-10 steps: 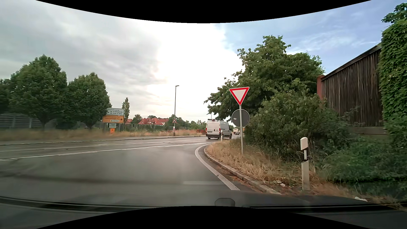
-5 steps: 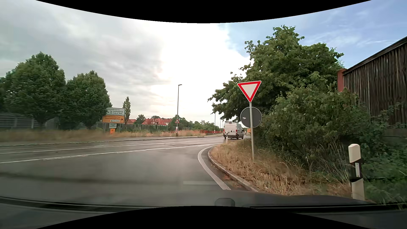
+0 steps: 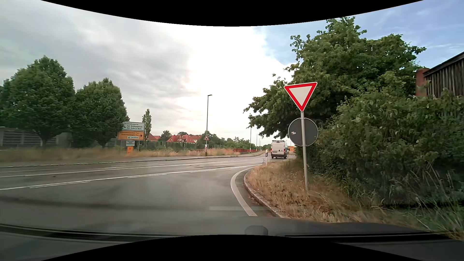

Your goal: Follow the waypoints while adhering to traffic rules and regulations

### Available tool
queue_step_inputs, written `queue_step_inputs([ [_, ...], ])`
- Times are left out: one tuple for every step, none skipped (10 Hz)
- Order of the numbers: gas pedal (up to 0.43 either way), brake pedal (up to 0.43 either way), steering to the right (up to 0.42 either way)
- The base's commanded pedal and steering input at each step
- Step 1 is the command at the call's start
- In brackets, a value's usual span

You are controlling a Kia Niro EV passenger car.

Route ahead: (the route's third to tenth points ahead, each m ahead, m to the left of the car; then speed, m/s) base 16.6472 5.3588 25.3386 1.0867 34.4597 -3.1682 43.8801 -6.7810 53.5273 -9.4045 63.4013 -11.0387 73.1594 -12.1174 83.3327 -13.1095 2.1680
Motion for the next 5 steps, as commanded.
queue_step_inputs([
  [0.0, 0.024, -0.161],
  [0.0, 0.024, -0.173],
  [0.0, 0.024, -0.185],
  [0.0, 0.024, -0.197],
  [0.0, 0.024, -0.201],
])
